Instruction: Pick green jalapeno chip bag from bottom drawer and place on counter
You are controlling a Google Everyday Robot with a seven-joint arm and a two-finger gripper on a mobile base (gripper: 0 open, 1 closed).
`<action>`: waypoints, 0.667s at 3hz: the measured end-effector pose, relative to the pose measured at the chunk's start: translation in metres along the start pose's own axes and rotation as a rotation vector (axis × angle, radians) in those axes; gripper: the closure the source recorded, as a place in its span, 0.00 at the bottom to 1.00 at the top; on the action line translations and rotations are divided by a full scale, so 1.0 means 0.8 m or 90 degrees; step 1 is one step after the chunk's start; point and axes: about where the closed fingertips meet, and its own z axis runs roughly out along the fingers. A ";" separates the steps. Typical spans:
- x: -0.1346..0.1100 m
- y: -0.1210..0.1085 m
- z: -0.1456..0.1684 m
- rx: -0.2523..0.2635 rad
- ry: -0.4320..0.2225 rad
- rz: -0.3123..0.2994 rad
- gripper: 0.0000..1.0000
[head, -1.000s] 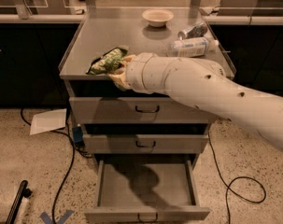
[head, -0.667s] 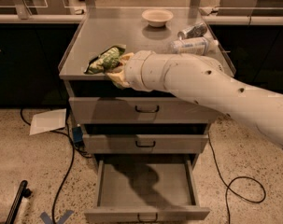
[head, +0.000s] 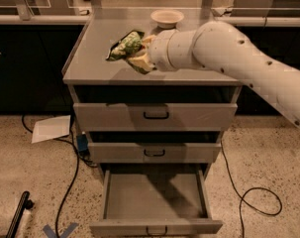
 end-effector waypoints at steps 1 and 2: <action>0.009 -0.048 0.019 -0.016 -0.012 -0.006 1.00; 0.024 -0.090 0.046 -0.026 -0.030 0.010 1.00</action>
Offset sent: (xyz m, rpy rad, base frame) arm 0.1332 -0.0338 0.0087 0.0866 0.0223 0.0601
